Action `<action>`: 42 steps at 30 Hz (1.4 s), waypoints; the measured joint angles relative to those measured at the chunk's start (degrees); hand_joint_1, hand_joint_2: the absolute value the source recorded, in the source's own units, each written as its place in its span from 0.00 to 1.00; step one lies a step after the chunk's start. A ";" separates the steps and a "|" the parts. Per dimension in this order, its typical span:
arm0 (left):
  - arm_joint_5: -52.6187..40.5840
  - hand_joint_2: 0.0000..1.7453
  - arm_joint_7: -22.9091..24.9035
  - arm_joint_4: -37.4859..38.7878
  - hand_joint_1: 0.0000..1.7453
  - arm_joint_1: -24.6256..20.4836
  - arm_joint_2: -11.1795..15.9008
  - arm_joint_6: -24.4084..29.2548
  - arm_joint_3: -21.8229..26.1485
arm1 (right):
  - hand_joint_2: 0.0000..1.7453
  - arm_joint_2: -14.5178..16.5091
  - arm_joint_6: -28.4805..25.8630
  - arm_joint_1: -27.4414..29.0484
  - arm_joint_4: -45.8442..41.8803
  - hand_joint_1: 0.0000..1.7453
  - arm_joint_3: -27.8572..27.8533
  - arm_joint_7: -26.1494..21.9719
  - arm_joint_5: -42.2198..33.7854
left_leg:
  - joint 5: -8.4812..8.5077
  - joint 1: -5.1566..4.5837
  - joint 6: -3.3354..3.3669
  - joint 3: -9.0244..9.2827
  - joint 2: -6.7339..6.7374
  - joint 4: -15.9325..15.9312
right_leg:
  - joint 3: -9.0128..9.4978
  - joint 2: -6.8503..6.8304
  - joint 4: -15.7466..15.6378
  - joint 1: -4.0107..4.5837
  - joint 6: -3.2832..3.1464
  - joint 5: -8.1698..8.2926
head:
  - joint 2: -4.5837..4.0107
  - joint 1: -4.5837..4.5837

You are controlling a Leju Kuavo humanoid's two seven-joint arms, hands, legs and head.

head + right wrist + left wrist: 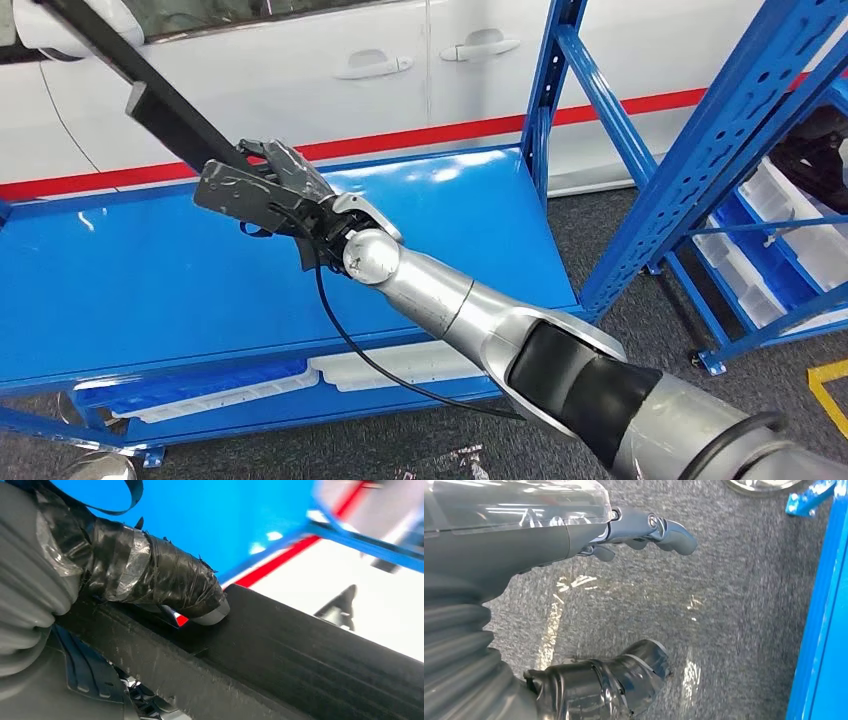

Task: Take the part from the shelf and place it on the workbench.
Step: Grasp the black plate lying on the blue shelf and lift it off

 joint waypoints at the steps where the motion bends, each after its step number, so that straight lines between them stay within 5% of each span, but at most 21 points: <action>1: 0.12 1.00 0.13 0.00 0.00 -0.02 -0.01 0.15 0.01 | 1.00 0.09 -0.65 0.09 -0.14 1.00 -0.43 -0.62 -1.97 | -1.58 0.10 -0.27 -1.29 0.01 3.09 | -0.01 -0.03 -0.02 0.00 -0.05 0.03 | 0.00 -0.01; 3: 0.29 1.00 0.44 0.00 0.00 0.00 -0.06 0.44 0.01 | 1.00 0.16 -2.10 0.34 -0.35 1.00 -0.99 -1.66 -5.55 | -3.41 0.18 -0.50 -3.48 0.01 8.09 | -0.01 -0.07 -0.03 0.07 -0.07 0.03 | 0.00 -0.01; 5: 0.38 1.00 0.74 0.01 0.00 0.04 -0.19 0.88 0.01 | 1.00 0.16 -3.78 0.63 -0.64 1.00 -1.28 -2.51 -9.08 | -2.41 0.18 -0.29 -3.57 0.00 8.42 | -0.01 -0.06 -0.03 0.21 -0.09 0.05 | -0.01 -0.01; 9: 0.86 1.00 0.97 0.01 0.00 -0.07 -0.23 1.74 0.02 | 1.00 0.21 -5.08 0.73 -2.17 1.00 -1.74 -3.39 -14.45 | 3.72 -0.49 1.61 2.84 -0.18 -4.56 | 0.01 0.19 -0.36 0.44 0.02 0.44 | -0.01 0.00; 13: 1.14 1.00 1.06 0.02 0.00 -0.18 -0.21 2.16 0.03 | 1.00 0.27 -4.53 1.13 -3.28 1.00 -1.81 -3.46 -18.35 | 5.27 -0.97 2.56 4.10 -0.23 -8.03 | -0.05 0.17 -1.48 0.10 1.23 1.40 | -0.01 0.03; 15: 1.18 1.00 1.08 0.03 0.00 -0.22 -0.28 2.22 0.03 | 1.00 0.24 -3.95 1.19 -3.75 1.00 -1.82 -3.46 -19.53 | 6.44 -0.64 2.82 4.42 0.03 -9.92 | -0.73 -0.02 -0.10 0.28 1.64 -0.47 | -0.01 0.08; 17: 1.12 1.00 1.08 0.04 0.00 -0.29 -0.42 2.18 0.03 | 1.00 0.21 -3.37 1.12 -4.11 1.00 -1.82 -3.45 -20.15 | 7.00 -0.48 2.91 3.94 0.19 -10.29 | -2.71 -0.15 5.78 0.39 1.90 -4.78 | -0.02 0.11; 19: 1.08 1.00 1.08 0.04 0.00 -0.30 -0.52 2.10 0.03 | 1.00 0.20 -2.95 1.21 -4.30 1.00 -1.82 -3.44 -20.47 | 7.16 -0.41 2.91 2.96 0.24 -9.54 | -4.18 -0.17 11.72 0.37 2.23 -7.47 | -0.02 0.11; 20: 1.07 1.00 1.09 0.04 0.00 -0.30 -0.58 2.07 0.03 | 1.00 0.19 -2.73 1.24 -4.35 1.00 -1.82 -3.44 -20.54 | 7.22 -0.34 2.86 2.38 0.24 -9.01 | -3.73 -0.18 12.18 0.31 2.42 -7.28 | -0.02 0.10; 24: 1.06 1.00 1.10 0.04 0.00 -0.28 -0.61 2.00 0.03 | 1.00 0.12 -2.22 1.00 -4.96 1.00 -1.82 -3.59 -20.37 | 7.12 -0.07 1.98 -0.36 0.12 -6.10 | 3.09 -0.04 1.97 0.08 2.68 -3.83 | -0.02 0.09; 28: 1.05 1.00 1.15 0.06 0.00 -0.13 -0.58 2.00 0.03 | 1.00 0.00 -2.49 0.97 -5.36 1.00 -1.80 -4.12 -19.15 | 7.84 -0.21 0.82 -1.71 -0.22 -4.94 | 2.63 0.23 0.95 0.22 0.96 -3.06 | -0.01 0.08; 30: 1.05 1.00 1.18 0.09 0.00 -0.06 -0.62 2.00 0.03 | 1.00 -0.02 -2.73 0.89 -5.51 1.00 -1.80 -4.27 -18.47 | 5.82 -0.03 0.28 -2.71 -0.19 -3.22 | 1.83 0.12 0.76 0.04 -0.04 -2.17 | -0.01 0.02; 34: 1.08 1.00 1.27 0.10 0.00 -0.11 -0.64 2.02 0.03 | 1.00 -0.06 -3.18 0.92 -5.73 1.00 -1.80 -4.41 -17.61 | -2.39 0.23 -0.65 -5.65 -0.12 8.92 | -0.14 -0.05 0.66 0.22 -0.72 -0.36 | -0.01 -0.07; 36: 1.08 1.00 1.27 0.10 0.00 -0.15 -0.72 2.02 0.03 | 1.00 -0.08 -3.20 0.96 -5.75 1.00 -1.80 -4.32 -17.38 | -1.88 0.09 -0.16 -3.69 -0.15 8.69 | -1.08 -0.08 0.65 0.61 -0.83 0.46 | -0.01 -0.08; 39: 1.09 1.00 1.27 0.10 0.00 -0.41 -0.60 2.09 0.03 | 1.00 -0.09 -3.20 0.86 -6.04 1.00 -1.81 -4.24 -17.23 | 0.77 -0.81 2.27 4.12 -0.09 -2.45 | -1.98 -0.05 0.26 1.05 -0.88 1.79 | -0.02 -0.04; 42: 1.11 1.00 1.27 0.10 0.00 -0.63 -0.37 2.24 0.03 | 1.00 -0.13 -3.23 0.80 -6.31 1.00 -1.81 -4.23 -16.87 | 2.10 -1.65 3.55 6.68 0.22 -7.69 | -1.88 -0.27 -1.30 0.46 -0.04 3.57 | -0.02 -0.03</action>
